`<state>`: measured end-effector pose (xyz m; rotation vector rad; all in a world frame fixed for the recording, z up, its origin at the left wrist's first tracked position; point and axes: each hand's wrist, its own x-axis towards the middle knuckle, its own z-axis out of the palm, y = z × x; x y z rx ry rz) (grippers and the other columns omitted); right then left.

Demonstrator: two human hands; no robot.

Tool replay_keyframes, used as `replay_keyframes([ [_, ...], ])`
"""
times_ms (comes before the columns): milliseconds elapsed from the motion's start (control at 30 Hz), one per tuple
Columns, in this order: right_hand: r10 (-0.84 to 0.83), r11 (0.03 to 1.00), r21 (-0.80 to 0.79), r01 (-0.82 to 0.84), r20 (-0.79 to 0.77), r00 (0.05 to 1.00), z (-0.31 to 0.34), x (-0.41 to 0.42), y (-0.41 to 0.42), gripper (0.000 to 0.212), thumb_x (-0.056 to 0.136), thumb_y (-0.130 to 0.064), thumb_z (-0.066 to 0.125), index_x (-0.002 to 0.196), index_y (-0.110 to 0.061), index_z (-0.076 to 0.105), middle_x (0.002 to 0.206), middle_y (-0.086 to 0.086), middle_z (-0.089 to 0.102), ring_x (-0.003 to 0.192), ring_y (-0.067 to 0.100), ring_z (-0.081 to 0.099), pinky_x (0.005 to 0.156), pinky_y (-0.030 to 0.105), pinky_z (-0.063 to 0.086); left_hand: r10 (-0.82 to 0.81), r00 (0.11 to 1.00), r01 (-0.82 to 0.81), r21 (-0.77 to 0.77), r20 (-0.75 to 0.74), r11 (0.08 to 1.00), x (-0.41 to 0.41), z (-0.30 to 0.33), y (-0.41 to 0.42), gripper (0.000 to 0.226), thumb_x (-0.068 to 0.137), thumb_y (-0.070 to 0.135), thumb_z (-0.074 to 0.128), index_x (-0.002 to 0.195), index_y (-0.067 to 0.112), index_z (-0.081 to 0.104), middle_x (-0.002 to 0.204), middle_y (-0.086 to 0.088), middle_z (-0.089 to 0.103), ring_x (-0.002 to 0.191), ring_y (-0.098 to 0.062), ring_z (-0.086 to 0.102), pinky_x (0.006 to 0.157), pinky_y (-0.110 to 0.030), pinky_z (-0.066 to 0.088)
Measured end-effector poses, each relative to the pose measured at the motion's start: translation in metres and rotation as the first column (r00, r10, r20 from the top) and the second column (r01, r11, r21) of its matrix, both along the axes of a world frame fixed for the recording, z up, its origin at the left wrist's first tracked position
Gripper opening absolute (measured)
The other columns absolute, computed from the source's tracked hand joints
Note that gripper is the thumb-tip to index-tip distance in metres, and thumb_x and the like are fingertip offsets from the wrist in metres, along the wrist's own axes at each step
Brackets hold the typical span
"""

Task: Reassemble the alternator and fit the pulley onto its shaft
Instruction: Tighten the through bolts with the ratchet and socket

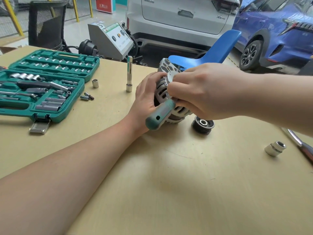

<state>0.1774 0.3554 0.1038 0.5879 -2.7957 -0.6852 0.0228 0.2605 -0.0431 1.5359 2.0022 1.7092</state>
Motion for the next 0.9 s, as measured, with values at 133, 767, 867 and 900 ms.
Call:
replay_keyframes([
  [133, -0.075, 0.997, -0.021, 0.076, 0.012, 0.997, -0.001, -0.002, -0.009, 0.013, 0.101, -0.015, 0.06, 0.101, -0.003, 0.058, 0.08, 0.015, 0.054, 0.062, 0.039, 0.055, 0.056, 0.05, 0.052, -0.003, 0.998, 0.001, -0.03, -0.069, 1.0, -0.003, -0.002, -0.003, 0.091, 0.082, 0.062, 0.081, 0.156, 0.042, 0.031, 0.159, 0.008, 0.037, 0.148, -0.015, 0.034, 0.125, -0.04, 0.033],
  [767, -0.559, 0.697, -0.404, 0.593, 0.214, 0.801, 0.01, -0.029, -0.01, 0.035, 0.101, -0.042, 0.057, 0.069, -0.028, 0.049, 0.061, -0.005, 0.056, 0.056, 0.013, 0.053, 0.051, 0.03, 0.036, 0.006, 1.0, -0.005, 0.034, -0.012, 0.999, -0.001, -0.001, -0.001, 0.082, 0.077, 0.076, 0.072, 0.146, 0.044, 0.04, 0.137, 0.027, 0.045, 0.137, -0.01, 0.038, 0.119, -0.049, 0.037],
  [867, -0.216, 0.939, -0.228, 0.256, 0.188, 0.958, 0.019, -0.016, -0.01, 0.014, 0.098, -0.038, 0.061, 0.087, -0.033, 0.055, 0.079, -0.01, 0.056, 0.067, 0.017, 0.048, 0.063, 0.031, 0.036, -0.004, 1.0, 0.004, 0.069, 0.002, 0.998, -0.002, -0.001, 0.002, 0.07, 0.082, 0.069, 0.072, 0.141, 0.048, 0.042, 0.137, 0.029, 0.045, 0.137, -0.008, 0.04, 0.12, -0.048, 0.039],
  [900, -0.115, 0.974, -0.169, 0.15, 0.2, 0.973, 0.021, -0.012, -0.008, 0.004, 0.096, -0.035, 0.064, 0.093, -0.033, 0.062, 0.088, -0.007, 0.06, 0.072, 0.02, 0.051, 0.066, 0.031, 0.039, 0.007, 1.0, -0.007, 0.078, -0.004, 0.997, -0.001, -0.002, 0.001, 0.069, 0.083, 0.067, 0.071, 0.143, 0.049, 0.041, 0.14, 0.022, 0.047, 0.139, -0.01, 0.041, 0.12, -0.049, 0.039],
])
